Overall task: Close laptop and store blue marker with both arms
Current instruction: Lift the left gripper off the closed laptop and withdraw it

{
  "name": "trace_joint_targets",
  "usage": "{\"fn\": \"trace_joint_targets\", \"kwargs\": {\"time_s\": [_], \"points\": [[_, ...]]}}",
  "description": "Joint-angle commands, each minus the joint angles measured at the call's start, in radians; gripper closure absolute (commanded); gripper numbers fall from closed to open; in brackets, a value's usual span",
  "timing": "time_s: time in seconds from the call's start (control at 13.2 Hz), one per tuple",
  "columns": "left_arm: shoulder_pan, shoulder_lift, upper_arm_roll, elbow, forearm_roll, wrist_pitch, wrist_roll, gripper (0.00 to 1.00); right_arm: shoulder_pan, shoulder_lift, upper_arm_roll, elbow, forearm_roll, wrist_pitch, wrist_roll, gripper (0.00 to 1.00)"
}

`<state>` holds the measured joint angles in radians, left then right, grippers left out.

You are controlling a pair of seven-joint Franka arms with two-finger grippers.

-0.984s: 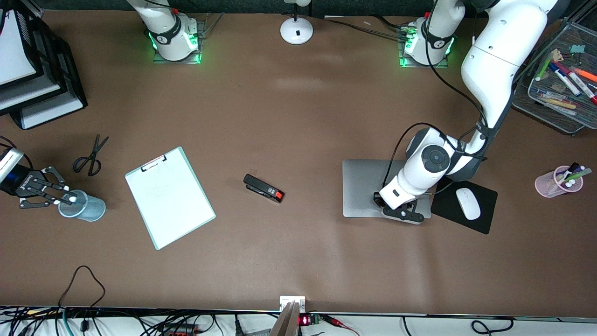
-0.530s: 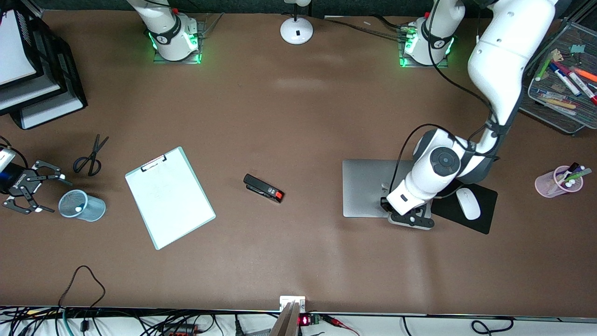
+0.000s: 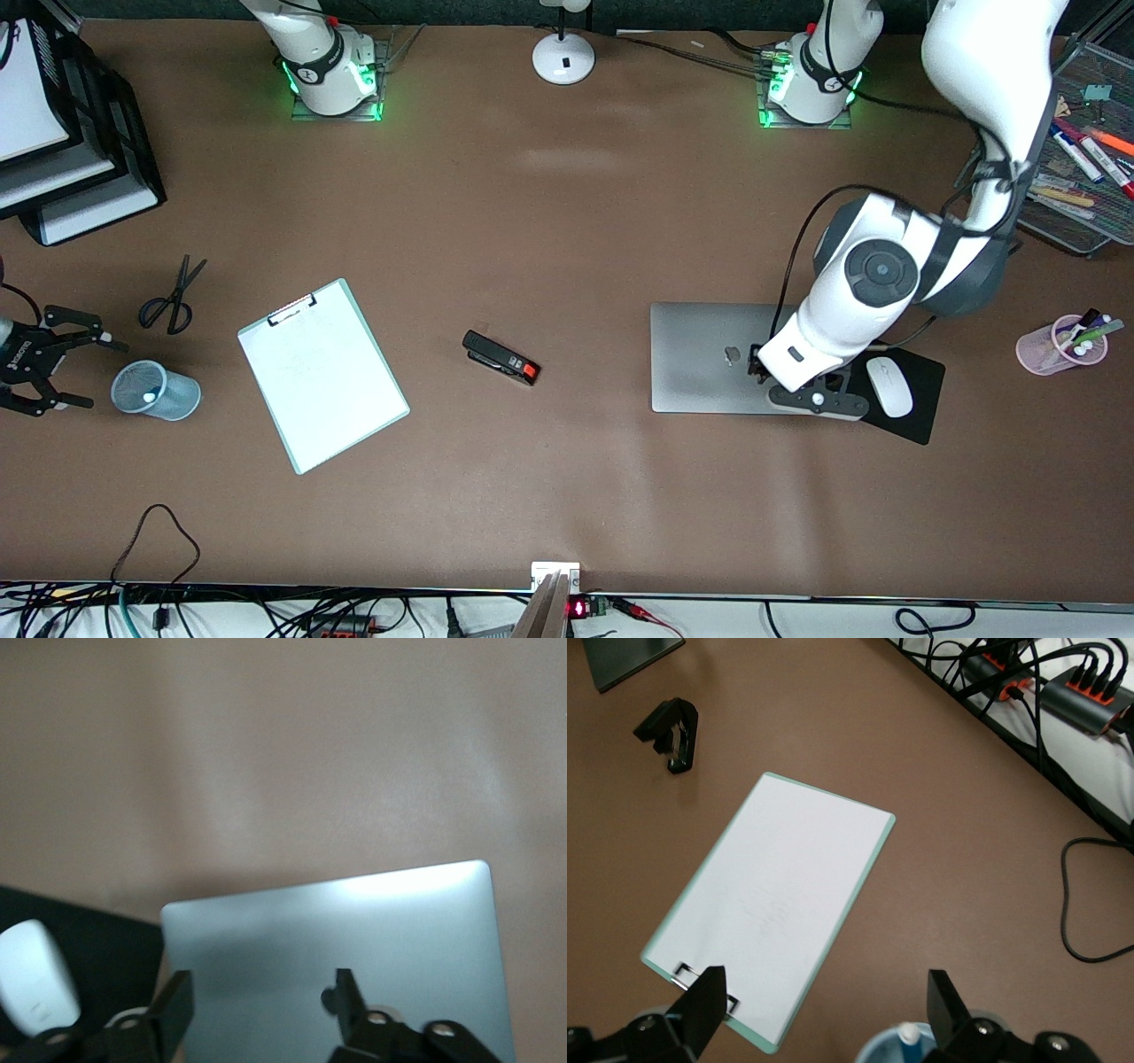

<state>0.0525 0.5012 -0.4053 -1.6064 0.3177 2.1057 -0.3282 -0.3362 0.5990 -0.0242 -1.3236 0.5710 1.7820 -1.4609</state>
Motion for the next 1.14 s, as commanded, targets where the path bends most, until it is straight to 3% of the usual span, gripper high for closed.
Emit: {"fn": "trace_joint_targets", "kwargs": {"time_s": [0.0, 0.23, 0.53, 0.83, 1.06], "points": [[0.010, -0.053, -0.018, 0.078, -0.061, -0.197, 0.006, 0.00, 0.071, -0.060, -0.008, 0.012, -0.129, -0.059, 0.260, 0.00], [0.015, -0.053, -0.013, 0.198, -0.091, -0.369, 0.095, 0.00, 0.155, -0.114, -0.008, 0.021, -0.259, -0.111, 0.479, 0.00], [0.038, -0.056, -0.015, 0.284, -0.088, -0.481, 0.159, 0.00, 0.230, -0.174, -0.002, 0.027, -0.381, -0.190, 0.743, 0.00], [0.039, -0.088, -0.010, 0.332, -0.084, -0.601, 0.166, 0.00, 0.278, -0.197, -0.005, 0.055, -0.439, -0.286, 0.908, 0.00], [0.049, -0.151, 0.005, 0.313, -0.092, -0.613, 0.248, 0.00, 0.344, -0.197, -0.003, 0.113, -0.491, -0.363, 1.106, 0.00]]}}
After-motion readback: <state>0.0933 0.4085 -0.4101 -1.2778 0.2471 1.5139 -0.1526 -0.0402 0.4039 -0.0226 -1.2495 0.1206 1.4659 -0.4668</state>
